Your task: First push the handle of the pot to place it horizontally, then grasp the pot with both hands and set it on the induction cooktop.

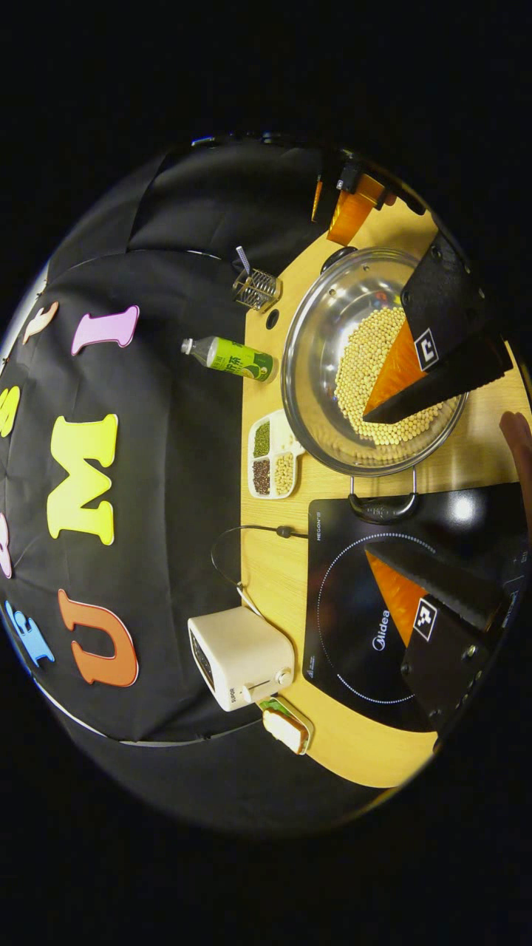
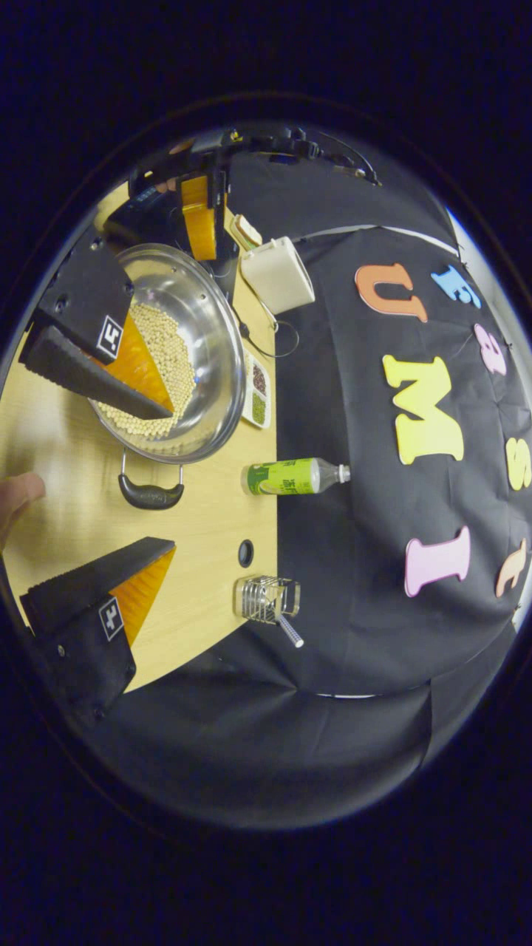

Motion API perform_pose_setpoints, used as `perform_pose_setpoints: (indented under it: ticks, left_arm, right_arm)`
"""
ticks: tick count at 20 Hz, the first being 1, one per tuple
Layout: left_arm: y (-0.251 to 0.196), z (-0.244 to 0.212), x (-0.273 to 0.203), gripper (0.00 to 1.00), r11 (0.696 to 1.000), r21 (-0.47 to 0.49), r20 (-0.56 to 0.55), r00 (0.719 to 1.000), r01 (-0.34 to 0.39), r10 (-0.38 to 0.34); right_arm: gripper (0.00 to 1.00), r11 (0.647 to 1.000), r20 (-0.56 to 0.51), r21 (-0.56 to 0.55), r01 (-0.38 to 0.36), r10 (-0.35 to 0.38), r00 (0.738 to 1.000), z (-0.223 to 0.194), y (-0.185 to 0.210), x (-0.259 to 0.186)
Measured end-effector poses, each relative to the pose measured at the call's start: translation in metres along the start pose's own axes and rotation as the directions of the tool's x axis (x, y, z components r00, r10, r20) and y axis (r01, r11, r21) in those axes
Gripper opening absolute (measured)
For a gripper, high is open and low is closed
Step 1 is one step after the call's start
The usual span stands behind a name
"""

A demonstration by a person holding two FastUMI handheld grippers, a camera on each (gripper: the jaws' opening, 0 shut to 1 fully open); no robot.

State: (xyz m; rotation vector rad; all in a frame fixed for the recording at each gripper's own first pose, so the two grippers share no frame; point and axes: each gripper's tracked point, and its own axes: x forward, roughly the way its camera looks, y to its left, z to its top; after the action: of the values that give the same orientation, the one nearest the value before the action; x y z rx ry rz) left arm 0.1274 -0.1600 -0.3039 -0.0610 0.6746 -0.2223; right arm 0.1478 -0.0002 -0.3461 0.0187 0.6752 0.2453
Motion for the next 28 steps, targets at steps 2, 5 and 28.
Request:
perform_pose_setpoints:
  ticks: [2, 5, 28]
  left_arm:
    - [-0.001, -0.004, 0.004, 0.95, 1.0, -0.008, -0.016, 1.0, -0.001, 0.0]
    - [-0.001, -0.011, 0.014, 0.95, 1.0, -0.011, -0.056, 0.998, 0.003, -0.003]
    - [0.011, -0.026, 0.041, 0.57, 0.997, -0.074, -0.171, 0.985, 0.022, -0.034]
  right_arm:
    - [0.97, 1.0, -0.022, 0.012, 0.0, 0.0, 1.0, -0.004, 0.001, 0.012]
    - [0.97, 1.0, -0.048, 0.013, -0.008, 0.009, 0.999, -0.008, 0.004, 0.023]
    - [0.65, 0.992, -0.215, 0.089, 0.094, -0.073, 0.974, -0.027, -0.005, 0.053]
